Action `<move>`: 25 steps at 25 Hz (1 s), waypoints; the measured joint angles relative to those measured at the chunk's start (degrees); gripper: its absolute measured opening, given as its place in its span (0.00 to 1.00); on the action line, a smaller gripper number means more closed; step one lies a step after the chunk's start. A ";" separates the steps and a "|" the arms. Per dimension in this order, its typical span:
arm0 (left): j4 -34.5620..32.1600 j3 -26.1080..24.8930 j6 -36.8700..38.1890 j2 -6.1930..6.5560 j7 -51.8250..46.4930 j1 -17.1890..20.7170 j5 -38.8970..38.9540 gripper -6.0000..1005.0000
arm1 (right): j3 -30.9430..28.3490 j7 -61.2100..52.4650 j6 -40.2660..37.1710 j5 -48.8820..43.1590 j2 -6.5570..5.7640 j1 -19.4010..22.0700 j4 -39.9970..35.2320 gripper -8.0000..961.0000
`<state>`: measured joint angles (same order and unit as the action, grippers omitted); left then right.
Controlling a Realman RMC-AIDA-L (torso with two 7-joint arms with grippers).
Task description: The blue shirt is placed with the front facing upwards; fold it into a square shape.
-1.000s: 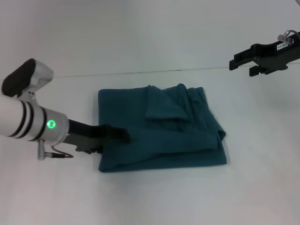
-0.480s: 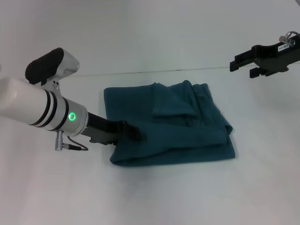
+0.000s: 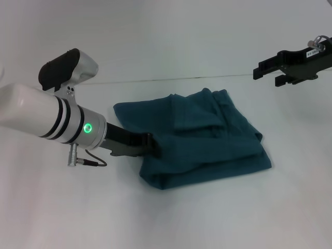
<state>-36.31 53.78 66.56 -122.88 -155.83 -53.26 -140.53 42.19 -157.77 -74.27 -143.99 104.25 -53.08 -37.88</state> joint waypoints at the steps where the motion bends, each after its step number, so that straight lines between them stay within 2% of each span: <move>1: -0.09 0.05 0.06 -0.05 0.28 0.00 0.00 0.32 | 0.00 0.01 0.00 0.01 0.02 0.00 0.00 0.77; 5: 0.00 -0.32 0.99 0.01 3.34 0.16 1.53 0.24 | 0.00 0.09 -0.20 0.04 0.07 0.00 0.00 0.77; 10: -0.01 -0.79 4.37 1.06 6.56 2.04 5.50 0.14 | 0.00 0.15 -0.14 0.04 0.07 0.10 0.00 0.77; 12: -0.82 -0.96 6.54 1.46 6.99 3.42 6.27 0.14 | 0.00 0.32 -0.17 0.04 0.08 0.14 0.00 0.77; 19: -7.15 -1.12 13.26 2.52 6.54 12.08 6.58 0.14 | 0.01 0.69 -0.42 0.04 0.25 0.33 0.01 0.77; 23: -8.45 -2.92 14.89 4.64 5.96 17.07 6.42 0.13 | 0.06 0.71 -0.51 0.02 0.25 0.35 0.00 0.77; 25: -8.59 -4.75 15.94 5.29 6.06 18.78 6.25 0.13 | 0.13 0.71 -0.57 0.02 0.25 0.35 0.00 0.77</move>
<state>-44.90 49.03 82.50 -117.59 -149.77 -34.49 -134.27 42.31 -157.06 -74.84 -143.97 104.50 -52.73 -37.88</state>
